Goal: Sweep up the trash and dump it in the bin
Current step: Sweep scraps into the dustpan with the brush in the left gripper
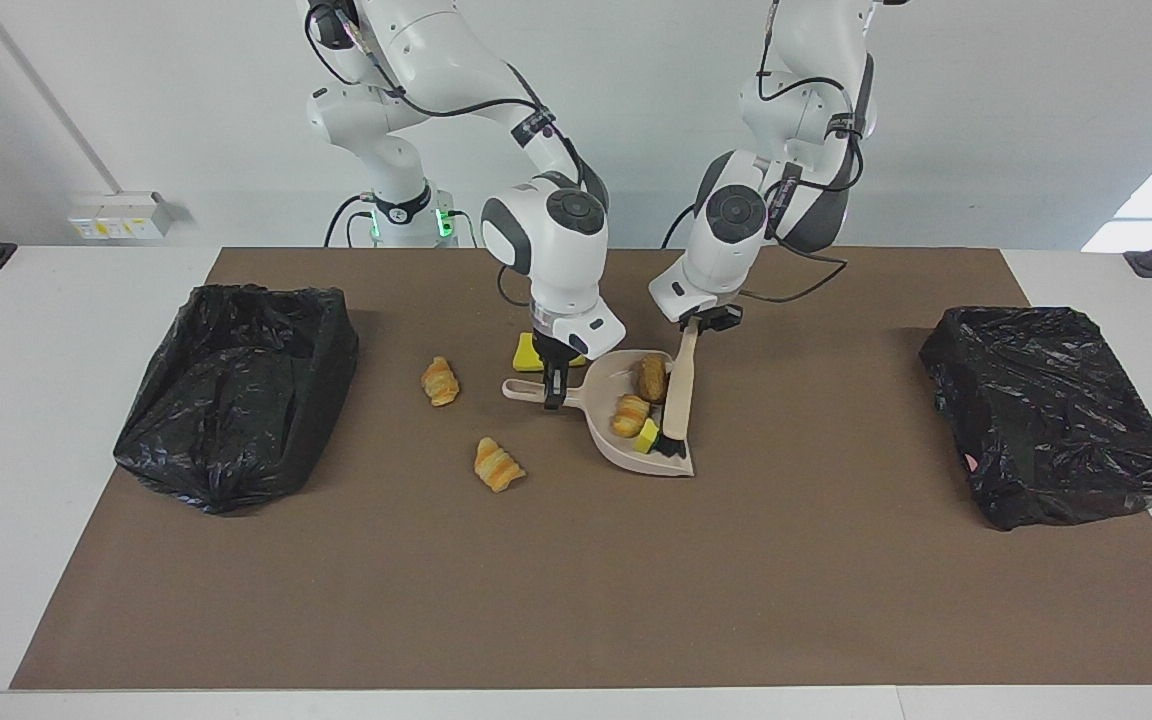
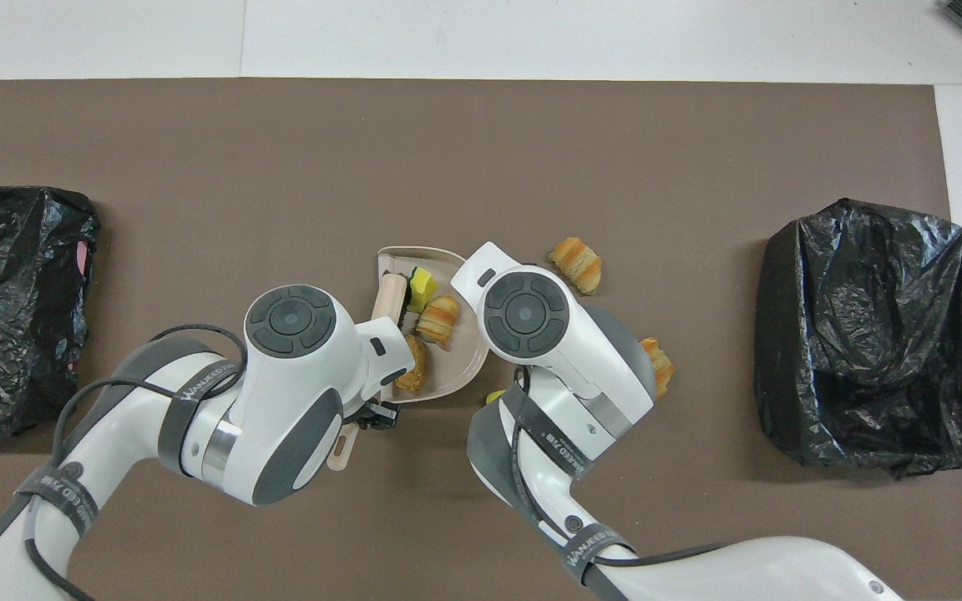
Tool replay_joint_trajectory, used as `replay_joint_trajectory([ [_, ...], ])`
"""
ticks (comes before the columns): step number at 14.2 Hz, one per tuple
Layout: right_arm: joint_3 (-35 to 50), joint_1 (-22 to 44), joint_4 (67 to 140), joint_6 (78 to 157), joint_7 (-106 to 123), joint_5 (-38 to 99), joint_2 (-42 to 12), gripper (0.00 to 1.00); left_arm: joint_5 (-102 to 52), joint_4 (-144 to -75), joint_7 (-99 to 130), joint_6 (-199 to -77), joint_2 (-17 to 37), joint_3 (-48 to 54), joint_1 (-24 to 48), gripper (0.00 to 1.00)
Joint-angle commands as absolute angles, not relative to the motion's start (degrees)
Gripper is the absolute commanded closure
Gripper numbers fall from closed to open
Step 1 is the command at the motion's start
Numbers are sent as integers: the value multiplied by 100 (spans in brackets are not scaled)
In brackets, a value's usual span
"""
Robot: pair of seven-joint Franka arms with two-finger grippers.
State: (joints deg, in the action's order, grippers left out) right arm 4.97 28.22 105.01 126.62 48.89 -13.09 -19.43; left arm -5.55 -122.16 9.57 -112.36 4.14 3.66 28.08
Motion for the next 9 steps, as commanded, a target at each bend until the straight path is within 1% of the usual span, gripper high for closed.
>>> replay_joint_trajectory([
  [1, 536, 2795, 10521, 12894, 4685, -1257, -1978, 100, -580, -12252, 914, -10909, 107, 290, 2673, 100],
  [3, 536, 2769, 10477, 12824, 4772, -1257, -1934, 100, -580, -12156, 931, -10540, -235, 290, 2400, 100],
  [6, 536, 2707, 10337, 12500, 4895, -1257, -1846, 100, -580, -12164, 1368, -10031, -833, 290, 2320, 100],
  [9, 536, 2558, 10248, 12156, 5220, -1039, -1662, 100, -580, -12251, 2326, -9694, -1071, 316, 2399, 100],
])
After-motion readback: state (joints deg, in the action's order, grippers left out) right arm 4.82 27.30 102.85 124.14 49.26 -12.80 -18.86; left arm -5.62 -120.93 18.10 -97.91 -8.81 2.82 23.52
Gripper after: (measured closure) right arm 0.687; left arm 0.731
